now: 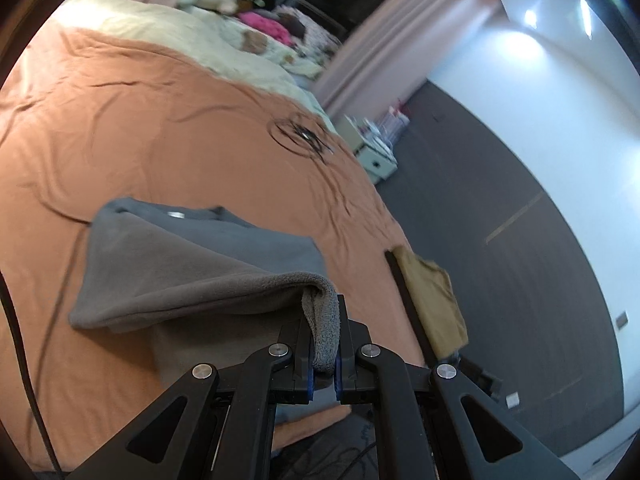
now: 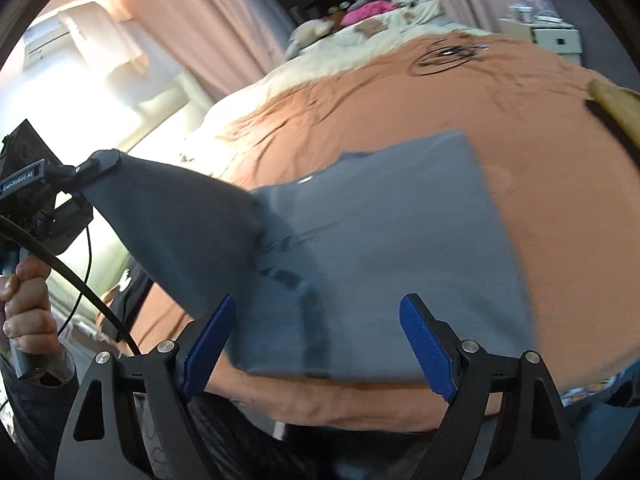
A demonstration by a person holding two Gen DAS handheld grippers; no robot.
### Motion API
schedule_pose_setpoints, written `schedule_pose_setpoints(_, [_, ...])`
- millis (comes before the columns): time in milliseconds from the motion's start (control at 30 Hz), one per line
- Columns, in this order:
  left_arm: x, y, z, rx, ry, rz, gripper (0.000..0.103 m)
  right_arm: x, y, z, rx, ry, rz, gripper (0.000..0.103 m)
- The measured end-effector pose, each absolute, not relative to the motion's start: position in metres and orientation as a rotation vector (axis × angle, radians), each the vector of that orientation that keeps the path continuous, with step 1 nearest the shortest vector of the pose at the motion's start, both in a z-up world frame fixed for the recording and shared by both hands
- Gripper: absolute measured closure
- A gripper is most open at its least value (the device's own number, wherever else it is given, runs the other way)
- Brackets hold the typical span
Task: Fold small clothes
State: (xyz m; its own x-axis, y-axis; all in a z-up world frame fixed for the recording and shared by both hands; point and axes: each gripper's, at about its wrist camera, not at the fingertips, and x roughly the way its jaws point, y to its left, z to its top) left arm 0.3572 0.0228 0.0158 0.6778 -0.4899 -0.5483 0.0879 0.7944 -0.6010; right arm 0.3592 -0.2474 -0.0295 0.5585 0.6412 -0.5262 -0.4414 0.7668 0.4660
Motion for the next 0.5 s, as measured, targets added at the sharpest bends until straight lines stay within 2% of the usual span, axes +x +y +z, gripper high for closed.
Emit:
schedule_pose_setpoints(167, [0.38,-0.031,0.004,-0.525,0.833,-0.409,0.097,0.352,-0.287,-0.039,0.344,0.736,0.623,0.02])
schedule_pose_setpoints(433, [0.411,-0.115,-0.044,-0.481,0.979,-0.522,0.095,0.35,-0.326,-0.05,0.4,0.779,0.626,0.02])
schedule_pose_setpoints(467, [0.414,-0.123,-0.051,-0.482,1.006,-0.533,0.09,0.35,-0.329,-0.05,0.397,0.782,0.627,0.02])
schedule_pose_setpoints(500, [0.417,-0.129,-0.06,-0.492,1.029,-0.55,0.079,0.352,-0.333,-0.049,0.392,0.786,0.627,0.02])
